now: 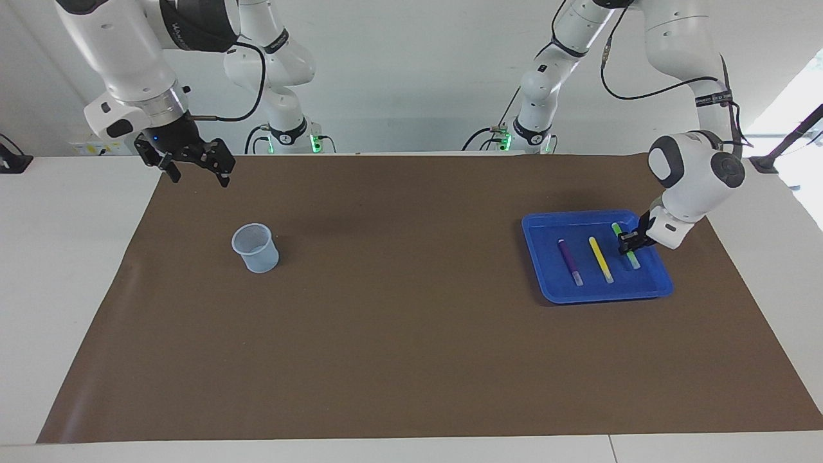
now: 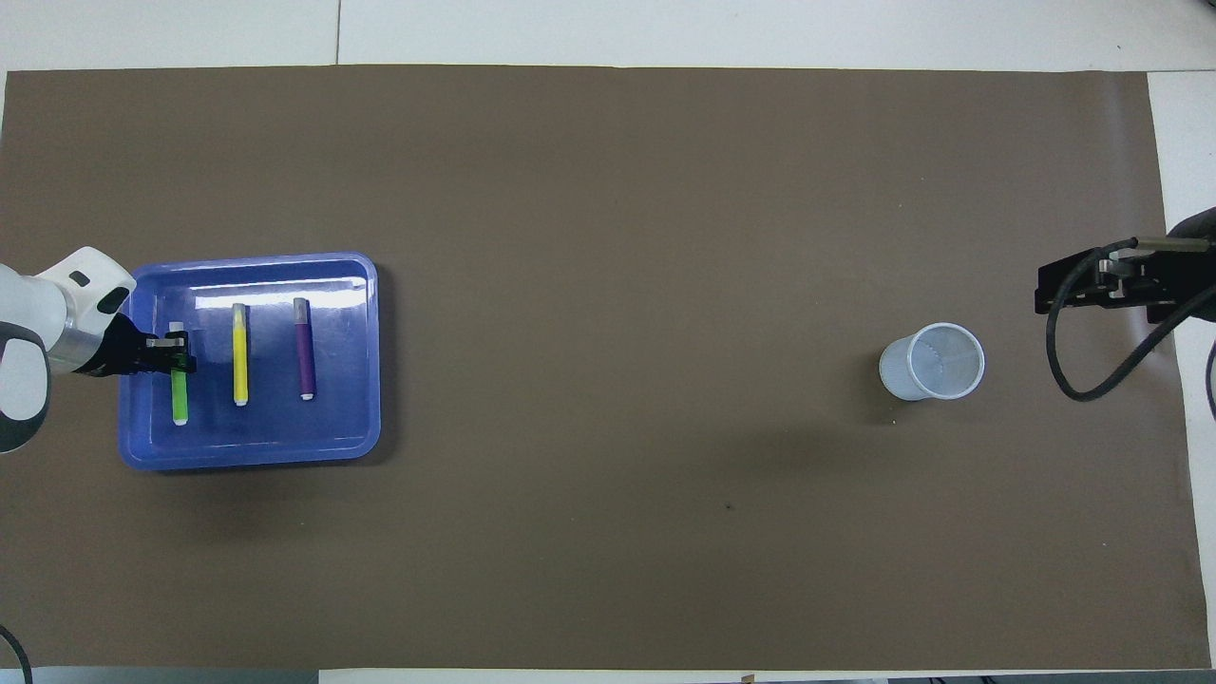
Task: Right arm passes pens to left for tray arrangement
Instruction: 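Open the left gripper to release the green pen in the tray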
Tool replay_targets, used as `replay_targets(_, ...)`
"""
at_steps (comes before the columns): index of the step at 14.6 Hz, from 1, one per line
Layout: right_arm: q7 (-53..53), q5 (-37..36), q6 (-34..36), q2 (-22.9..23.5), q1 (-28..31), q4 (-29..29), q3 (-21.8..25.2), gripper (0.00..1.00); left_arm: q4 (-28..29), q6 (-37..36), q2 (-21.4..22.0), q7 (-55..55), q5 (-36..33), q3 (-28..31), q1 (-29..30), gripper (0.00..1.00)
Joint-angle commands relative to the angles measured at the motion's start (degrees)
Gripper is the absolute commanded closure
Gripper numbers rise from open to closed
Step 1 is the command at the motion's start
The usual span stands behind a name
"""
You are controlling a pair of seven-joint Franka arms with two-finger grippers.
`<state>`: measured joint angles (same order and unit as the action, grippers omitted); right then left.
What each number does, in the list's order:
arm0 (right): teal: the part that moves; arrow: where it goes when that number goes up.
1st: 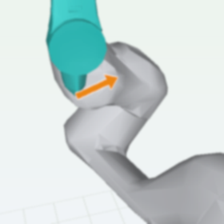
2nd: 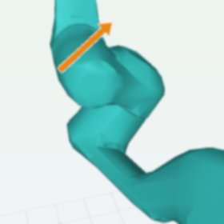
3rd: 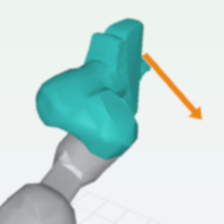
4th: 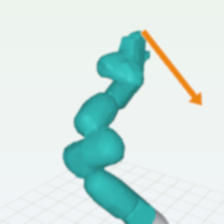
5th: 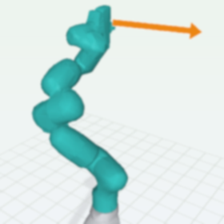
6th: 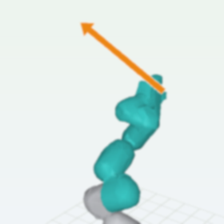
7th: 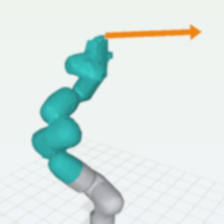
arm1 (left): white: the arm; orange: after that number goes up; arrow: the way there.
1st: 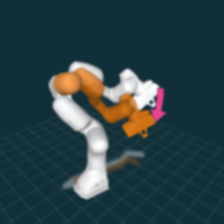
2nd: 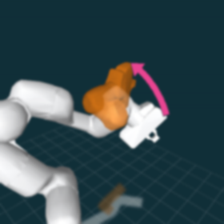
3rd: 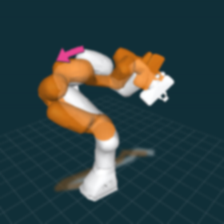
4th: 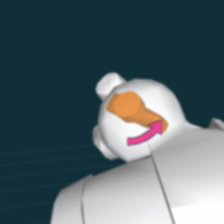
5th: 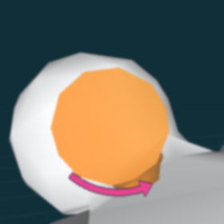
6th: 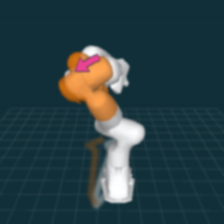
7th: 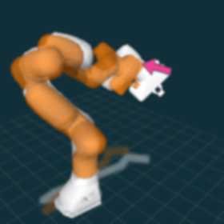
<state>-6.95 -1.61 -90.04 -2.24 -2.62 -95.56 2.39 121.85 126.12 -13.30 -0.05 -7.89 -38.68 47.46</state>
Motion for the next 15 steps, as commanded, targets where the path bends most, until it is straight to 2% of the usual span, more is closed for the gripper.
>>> replay_targets(1,0.45,0.46,0.48,-1.36,0.42,-1.65,-1.15,0.0,0.85,1.06,0.38,-0.83,-1.25,0.1,-0.09,0.99)
replay_targets(2,0.36,0.46,0.48,-1.36,0.5,-1.65,-1.68,0.0,0.85,1.14,0.38,-0.83,-1.25,0.1,-0.09,0.72)
replay_targets(3,0.36,0.46,0.4,-1.36,0.51,-1.65,-1.86,0.0,0.85,1.15,0.38,-0.83,-1.25,0.1,-0.09,0.01)
replay_targets(11,0.45,0.2,-0.22,-1.18,0.77,-1.48,-1.87,0.0,-0.55,-0.6,0.46,-0.39,-1.17,0.01,-0.09,0.0)
replay_targets(15,0.63,0.29,-0.57,-1.18,0.86,-1.56,-1.87,0.0,-8.72,-9.74,0.64,0.14,-0.9,-0.16,-1.14,0.0)
